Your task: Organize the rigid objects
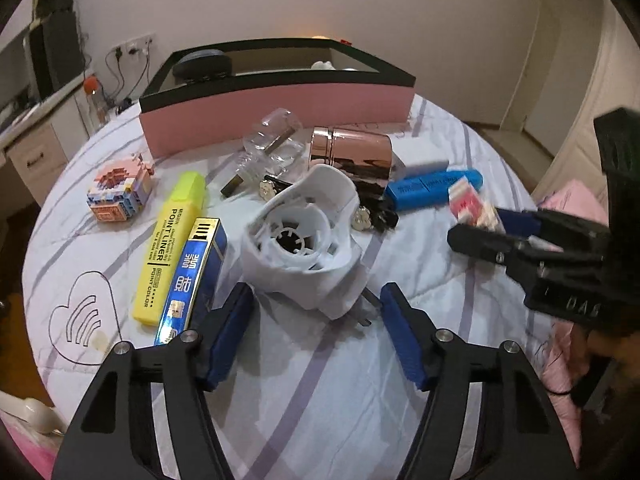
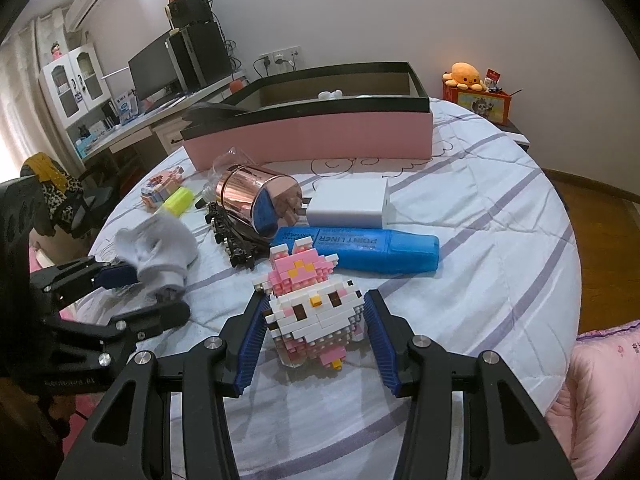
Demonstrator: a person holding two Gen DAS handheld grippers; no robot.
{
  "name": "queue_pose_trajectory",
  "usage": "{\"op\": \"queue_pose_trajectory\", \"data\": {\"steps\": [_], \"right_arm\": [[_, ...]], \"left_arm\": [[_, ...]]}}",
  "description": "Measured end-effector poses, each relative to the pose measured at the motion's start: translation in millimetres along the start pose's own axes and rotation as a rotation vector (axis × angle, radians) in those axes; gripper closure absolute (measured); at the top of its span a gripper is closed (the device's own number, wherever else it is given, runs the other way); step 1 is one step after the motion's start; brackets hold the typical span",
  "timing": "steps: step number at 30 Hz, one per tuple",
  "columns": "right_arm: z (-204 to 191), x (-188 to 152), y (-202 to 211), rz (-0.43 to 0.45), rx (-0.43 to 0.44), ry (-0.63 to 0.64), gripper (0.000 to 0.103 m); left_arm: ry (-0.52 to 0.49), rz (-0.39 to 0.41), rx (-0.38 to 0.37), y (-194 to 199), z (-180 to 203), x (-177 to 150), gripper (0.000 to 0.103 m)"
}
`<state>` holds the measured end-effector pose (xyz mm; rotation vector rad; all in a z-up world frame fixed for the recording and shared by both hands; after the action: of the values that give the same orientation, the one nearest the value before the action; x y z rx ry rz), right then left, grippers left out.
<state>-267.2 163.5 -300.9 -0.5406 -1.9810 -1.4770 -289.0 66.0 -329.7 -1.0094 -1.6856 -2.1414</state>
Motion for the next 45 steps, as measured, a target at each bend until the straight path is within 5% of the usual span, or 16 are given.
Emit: {"op": "queue_pose_trajectory", "data": {"steps": [2,8,12,23,45], "right_arm": [[0,0,0,-0.003,0.000,0.005,0.053],[1,0,-1,-0.005,0.003,0.003,0.053],[1,1,-2,-0.006,0.005,0.005,0.053],[-5,17,8,0.059,0.006,0.016,0.053],[-65,119,105,0.410,-0.032,0.147,0.053]], "left_arm": [[0.017,0.004,-0.009,-1,1,4,0.019],[0.078,0.009,0.008,-12,-2,15,0.019],[0.064,0.024,0.065,-18,-5,20,0.042],[0.044,0.097,0.060,13,-12,27,0.044],[0.021,0.493,0.187,161,-25,112,0.044]]}}
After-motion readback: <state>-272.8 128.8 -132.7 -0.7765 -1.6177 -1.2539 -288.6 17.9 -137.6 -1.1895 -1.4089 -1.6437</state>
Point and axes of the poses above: each gripper's, at about its wrist camera, not at the fingertips, and y roughly against the way its jaws point, z to its right, x to its top, the point moved 10 cm from there along -y, roughly the way its jaws point, and after that the axes turned 1 degree about -y, right-handed, at the moved point
